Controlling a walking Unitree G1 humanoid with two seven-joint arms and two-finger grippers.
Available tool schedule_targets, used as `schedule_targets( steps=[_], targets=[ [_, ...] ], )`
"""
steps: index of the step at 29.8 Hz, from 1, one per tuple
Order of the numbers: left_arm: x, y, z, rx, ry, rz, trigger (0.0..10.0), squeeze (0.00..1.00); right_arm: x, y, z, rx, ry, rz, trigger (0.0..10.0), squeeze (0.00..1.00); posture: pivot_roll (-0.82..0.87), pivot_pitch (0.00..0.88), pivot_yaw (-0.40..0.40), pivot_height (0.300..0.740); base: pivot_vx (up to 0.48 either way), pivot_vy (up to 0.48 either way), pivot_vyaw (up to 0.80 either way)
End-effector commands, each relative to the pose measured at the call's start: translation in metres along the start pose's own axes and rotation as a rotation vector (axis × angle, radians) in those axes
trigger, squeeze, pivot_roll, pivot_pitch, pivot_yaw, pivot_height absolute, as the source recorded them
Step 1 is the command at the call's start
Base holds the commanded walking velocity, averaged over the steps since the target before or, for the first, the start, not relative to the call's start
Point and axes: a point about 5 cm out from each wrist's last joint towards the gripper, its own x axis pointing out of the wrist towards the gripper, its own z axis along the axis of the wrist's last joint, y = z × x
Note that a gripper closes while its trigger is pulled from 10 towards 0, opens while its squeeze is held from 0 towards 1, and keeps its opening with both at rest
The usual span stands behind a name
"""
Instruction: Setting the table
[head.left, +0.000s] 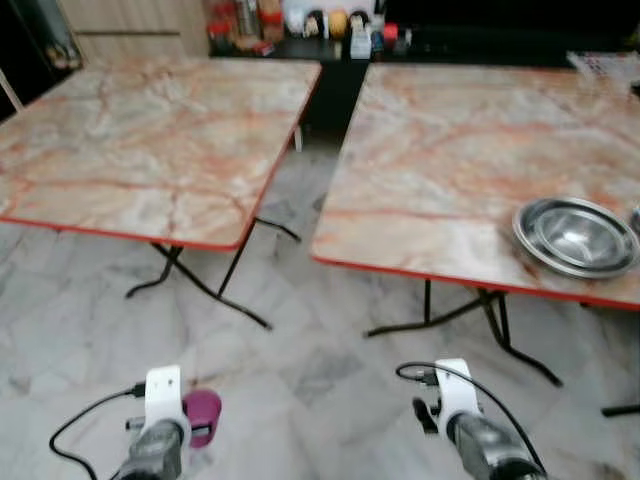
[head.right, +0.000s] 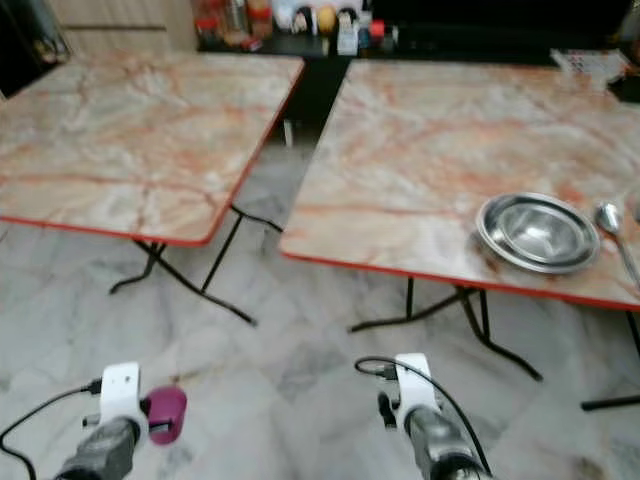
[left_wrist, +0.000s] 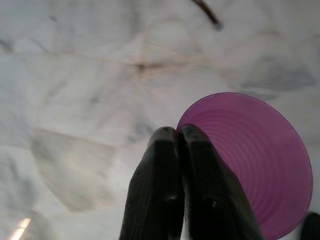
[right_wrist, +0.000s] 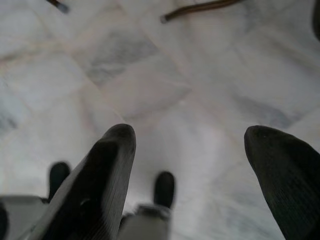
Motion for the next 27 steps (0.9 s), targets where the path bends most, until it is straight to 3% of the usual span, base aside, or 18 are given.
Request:
schedule_targets(
  steps=[1, 18, 27],
  targets=[
    [-0.0014, 0.0113, -0.0067, 0.018, 0.024, 0.023, 10.0, 0.0, 0.001, 0.0058, 0.0095, -0.004, -0.031, 0.011, 10.0, 0.0, -0.03, 0.066, 0.066, 0.74, 0.0, -0.375, 0.0],
    [-0.0013, 0.0113, -0.0067, 0.025, 0.026, 0.016, 10.0, 0.0, 0.001, 0.0062, 0.0089, 0.01, -0.034, 0.012, 10.0, 0.0, -0.03, 0.068, 0.068, 0.74, 0.0, -0.369, 0.0],
    [-0.001, 0.0114, -0.006, 0.006, 0.032, 0.015, 10.0, 0.0, 0.001, 0.0065, 0.0093, 0.004, -0.031, 0.02, 10.0, 0.0, -0.03, 0.065, 0.065, 0.74, 0.0, 0.0, -0.68]
  ],
)
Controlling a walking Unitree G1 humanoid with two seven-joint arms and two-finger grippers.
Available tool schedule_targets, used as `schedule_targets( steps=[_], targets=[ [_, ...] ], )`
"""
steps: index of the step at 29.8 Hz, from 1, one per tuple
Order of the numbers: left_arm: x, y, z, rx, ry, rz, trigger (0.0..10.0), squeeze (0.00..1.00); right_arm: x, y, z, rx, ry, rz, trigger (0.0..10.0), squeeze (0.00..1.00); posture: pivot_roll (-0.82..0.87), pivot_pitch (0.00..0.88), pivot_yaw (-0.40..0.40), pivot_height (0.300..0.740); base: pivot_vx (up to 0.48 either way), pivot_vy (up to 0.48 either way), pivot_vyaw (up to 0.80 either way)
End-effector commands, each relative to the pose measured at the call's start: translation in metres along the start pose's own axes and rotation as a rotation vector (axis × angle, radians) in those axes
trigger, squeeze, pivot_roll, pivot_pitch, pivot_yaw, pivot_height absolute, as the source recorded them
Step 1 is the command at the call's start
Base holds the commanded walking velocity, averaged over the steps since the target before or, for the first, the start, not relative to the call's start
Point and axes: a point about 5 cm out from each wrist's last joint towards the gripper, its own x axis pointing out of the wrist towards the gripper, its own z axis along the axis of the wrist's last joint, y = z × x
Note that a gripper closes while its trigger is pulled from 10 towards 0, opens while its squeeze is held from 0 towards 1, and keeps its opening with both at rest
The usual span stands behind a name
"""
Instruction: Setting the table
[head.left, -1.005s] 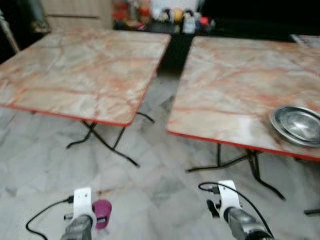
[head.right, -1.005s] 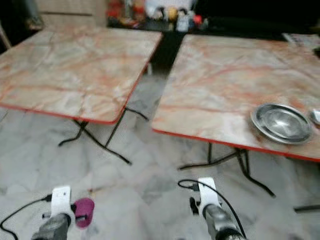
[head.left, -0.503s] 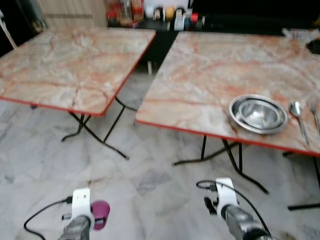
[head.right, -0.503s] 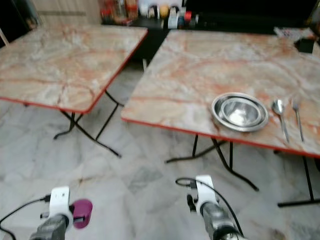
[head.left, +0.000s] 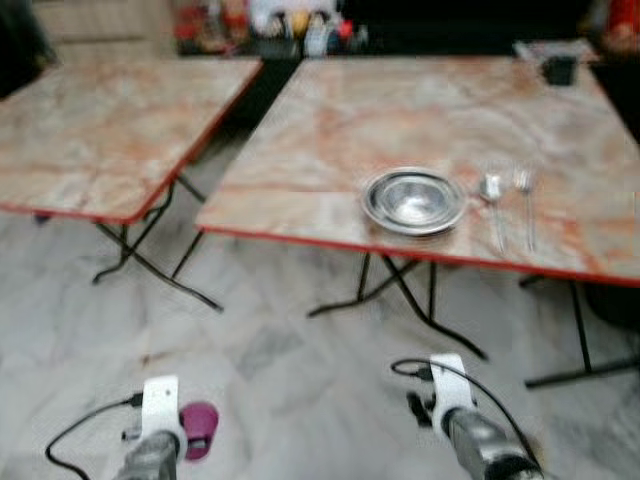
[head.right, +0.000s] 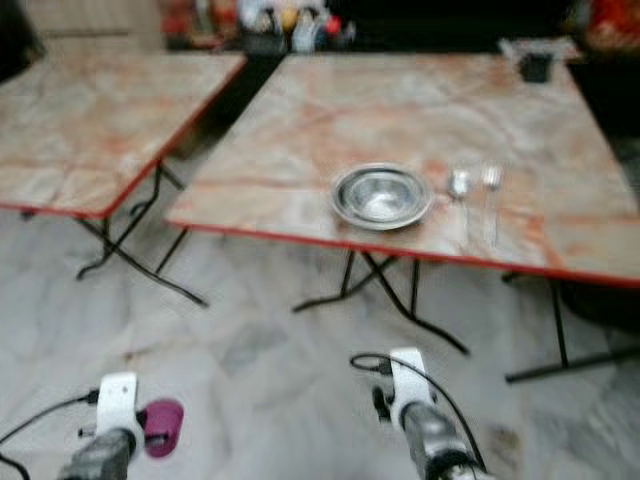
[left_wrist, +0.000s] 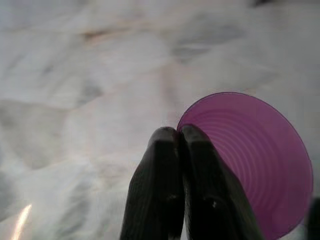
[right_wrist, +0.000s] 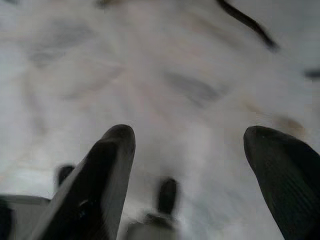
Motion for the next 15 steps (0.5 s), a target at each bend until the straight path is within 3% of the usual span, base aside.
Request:
schedule_targets(
  steps=[1, 6, 15],
  targets=[
    [0.0002, 0.0139, 0.0022, -0.014, 0.0, 0.039, 10.0, 0.0, 0.0012, 0.0107, 0.0024, 0.005, -0.001, 0.028, 10.0, 0.0, -0.03, 0.063, 0.064, 0.74, 0.0, 0.0, -0.7],
    [0.0003, 0.0142, 0.0028, -0.026, -0.001, 0.043, 10.0, 0.0, 0.0012, 0.0106, 0.003, 0.004, -0.003, 0.029, 10.0, 0.0, -0.03, 0.061, 0.062, 0.74, 0.0, 0.0, -0.7],
    [0.0007, 0.0158, 0.0053, -0.04, -0.01, 0.052, 10.0, 0.0, 0.0011, 0.0095, 0.0045, 0.009, -0.019, 0.026, 10.0, 0.0, -0.03, 0.058, 0.056, 0.74, 0.0, 0.0, 0.0]
  ],
)
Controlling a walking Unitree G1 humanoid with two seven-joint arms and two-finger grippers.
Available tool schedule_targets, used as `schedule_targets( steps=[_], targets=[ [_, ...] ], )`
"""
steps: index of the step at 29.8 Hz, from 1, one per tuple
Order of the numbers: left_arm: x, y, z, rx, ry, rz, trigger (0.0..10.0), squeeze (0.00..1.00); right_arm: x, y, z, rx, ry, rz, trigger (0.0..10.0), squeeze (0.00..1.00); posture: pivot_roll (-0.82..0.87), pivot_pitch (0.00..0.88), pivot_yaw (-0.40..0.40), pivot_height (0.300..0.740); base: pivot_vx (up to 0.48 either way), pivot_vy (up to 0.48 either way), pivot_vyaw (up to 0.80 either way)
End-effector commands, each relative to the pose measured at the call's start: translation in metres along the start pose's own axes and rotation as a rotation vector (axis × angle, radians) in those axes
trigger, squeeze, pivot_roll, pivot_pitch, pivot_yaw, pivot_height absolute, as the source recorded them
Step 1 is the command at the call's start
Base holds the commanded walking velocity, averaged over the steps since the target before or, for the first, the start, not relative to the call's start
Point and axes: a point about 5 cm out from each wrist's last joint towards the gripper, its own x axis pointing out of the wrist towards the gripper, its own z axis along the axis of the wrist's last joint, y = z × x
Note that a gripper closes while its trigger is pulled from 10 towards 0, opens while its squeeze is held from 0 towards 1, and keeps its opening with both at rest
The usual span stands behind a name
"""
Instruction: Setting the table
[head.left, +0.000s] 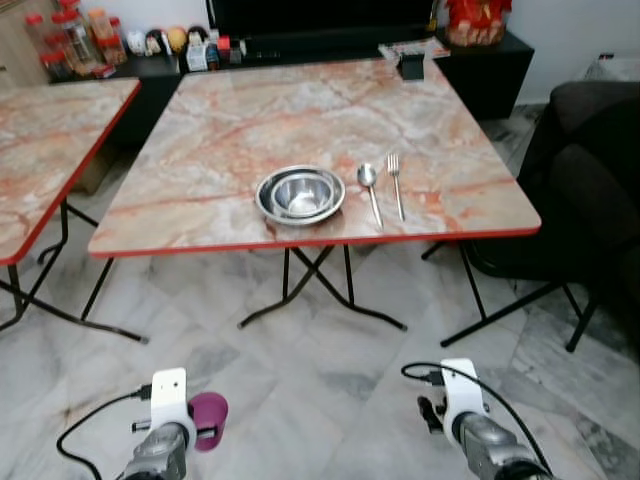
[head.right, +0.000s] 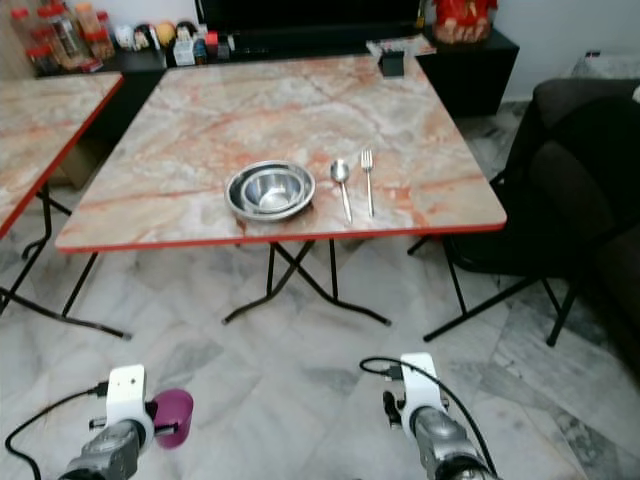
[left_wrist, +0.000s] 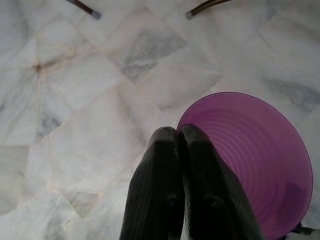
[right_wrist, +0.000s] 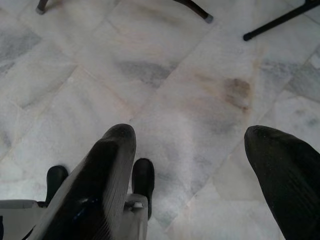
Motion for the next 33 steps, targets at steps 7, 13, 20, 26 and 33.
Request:
schedule_targets(
  steps=[7, 13, 20, 26, 33],
  targets=[
    [-0.001, 0.007, -0.002, -0.021, 0.005, 0.042, 10.0, 0.0, 0.001, 0.002, 0.004, -0.004, -0.008, 0.01, 10.0, 0.0, -0.03, 0.055, 0.051, 0.74, 0.147, 0.0, 0.0],
    [-0.002, 0.005, -0.009, -0.02, 0.004, 0.039, 10.0, 0.0, 0.001, 0.002, 0.003, -0.011, 0.006, 0.012, 10.0, 0.0, -0.03, 0.05, 0.048, 0.74, 0.262, 0.0, 0.0],
    [-0.004, 0.005, -0.016, -0.016, 0.012, 0.038, 10.0, 0.0, 0.001, 0.002, 0.004, -0.013, -0.004, 0.016, 10.0, 0.0, -0.03, 0.05, 0.048, 0.74, 0.262, 0.0, -0.21],
    [-0.004, 0.017, -0.013, -0.012, 0.013, 0.044, 10.0, 0.0, 0.001, 0.003, 0.003, -0.011, -0.003, 0.016, 10.0, 0.0, -0.03, 0.036, 0.051, 0.74, 0.262, 0.0, 0.0],
    [-0.002, 0.012, -0.009, -0.01, 0.023, 0.037, 10.0, 0.0, 0.001, 0.003, 0.002, -0.018, 0.011, 0.015, 10.0, 0.0, -0.03, 0.03, 0.052, 0.74, 0.264, 0.0, 0.0]
  ],
)
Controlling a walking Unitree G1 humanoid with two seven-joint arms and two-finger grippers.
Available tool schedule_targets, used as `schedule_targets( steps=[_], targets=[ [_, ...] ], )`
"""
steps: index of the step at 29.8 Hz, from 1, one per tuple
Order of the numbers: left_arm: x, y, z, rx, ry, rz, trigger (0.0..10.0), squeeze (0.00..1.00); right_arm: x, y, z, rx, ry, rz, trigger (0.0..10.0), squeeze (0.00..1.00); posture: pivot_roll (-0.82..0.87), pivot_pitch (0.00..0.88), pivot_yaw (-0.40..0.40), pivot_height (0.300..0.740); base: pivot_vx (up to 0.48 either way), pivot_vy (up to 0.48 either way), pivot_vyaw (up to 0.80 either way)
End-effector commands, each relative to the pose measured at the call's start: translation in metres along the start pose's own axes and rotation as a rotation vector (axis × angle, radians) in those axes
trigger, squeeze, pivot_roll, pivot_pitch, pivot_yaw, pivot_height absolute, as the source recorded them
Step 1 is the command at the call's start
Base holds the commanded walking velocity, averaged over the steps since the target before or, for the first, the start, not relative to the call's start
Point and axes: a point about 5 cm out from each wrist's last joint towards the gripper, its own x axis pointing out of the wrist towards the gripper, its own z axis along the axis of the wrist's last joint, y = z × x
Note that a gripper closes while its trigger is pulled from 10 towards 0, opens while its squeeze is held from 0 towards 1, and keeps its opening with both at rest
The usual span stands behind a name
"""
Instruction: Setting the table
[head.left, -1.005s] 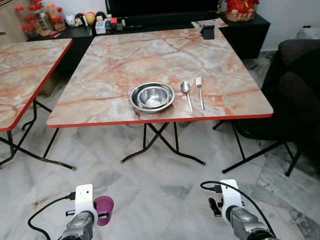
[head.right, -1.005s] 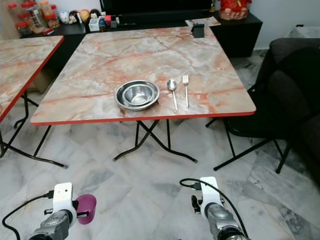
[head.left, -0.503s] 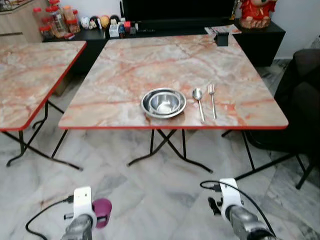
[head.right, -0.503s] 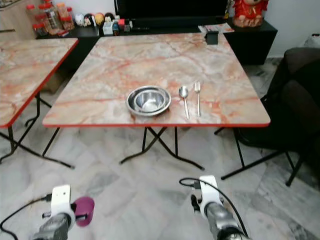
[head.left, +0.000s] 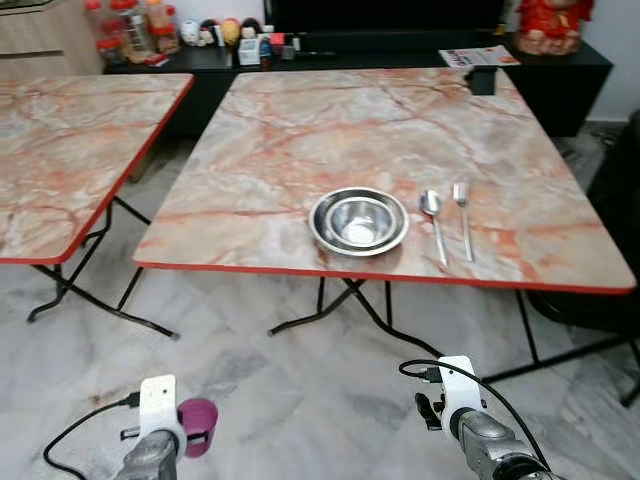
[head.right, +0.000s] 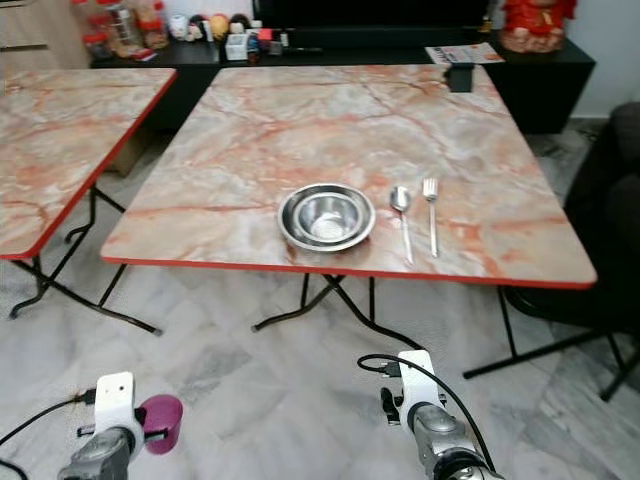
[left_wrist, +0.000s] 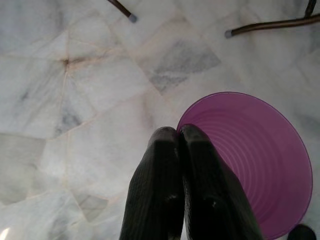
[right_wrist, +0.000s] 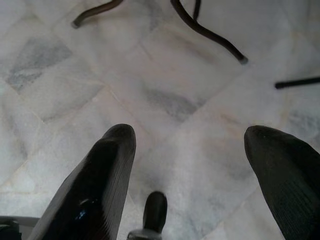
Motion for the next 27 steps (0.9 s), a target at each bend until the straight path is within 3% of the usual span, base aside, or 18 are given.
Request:
schedule_targets(
  steps=[1, 9, 22, 27],
  targets=[
    [-0.001, 0.005, -0.008, -0.003, 0.035, 0.012, 10.0, 0.0, 0.0, 0.0, -0.005, -0.013, 0.027, 0.001, 10.0, 0.0, -0.03, 0.03, 0.052, 0.74, 0.262, 0.0, 0.0],
    [-0.003, 0.012, -0.012, -0.004, 0.043, 0.014, 10.0, 0.0, 0.0, 0.0, -0.005, -0.022, 0.031, 0.012, 10.0, 0.0, -0.03, 0.028, 0.053, 0.74, 0.264, 0.0, -0.52],
    [-0.005, 0.015, -0.019, -0.008, 0.049, 0.007, 10.0, 0.0, 0.0, 0.0, -0.004, -0.018, 0.029, 0.009, 10.0, 0.0, -0.03, 0.037, 0.049, 0.74, 0.263, 0.0, 0.0],
    [-0.003, 0.012, -0.012, -0.003, 0.043, 0.006, 10.0, 0.0, 0.0, 0.001, -0.003, -0.019, 0.029, 0.012, 10.0, 0.0, -0.02, 0.048, 0.04, 0.74, 0.0, 0.0, 0.0]
  ],
)
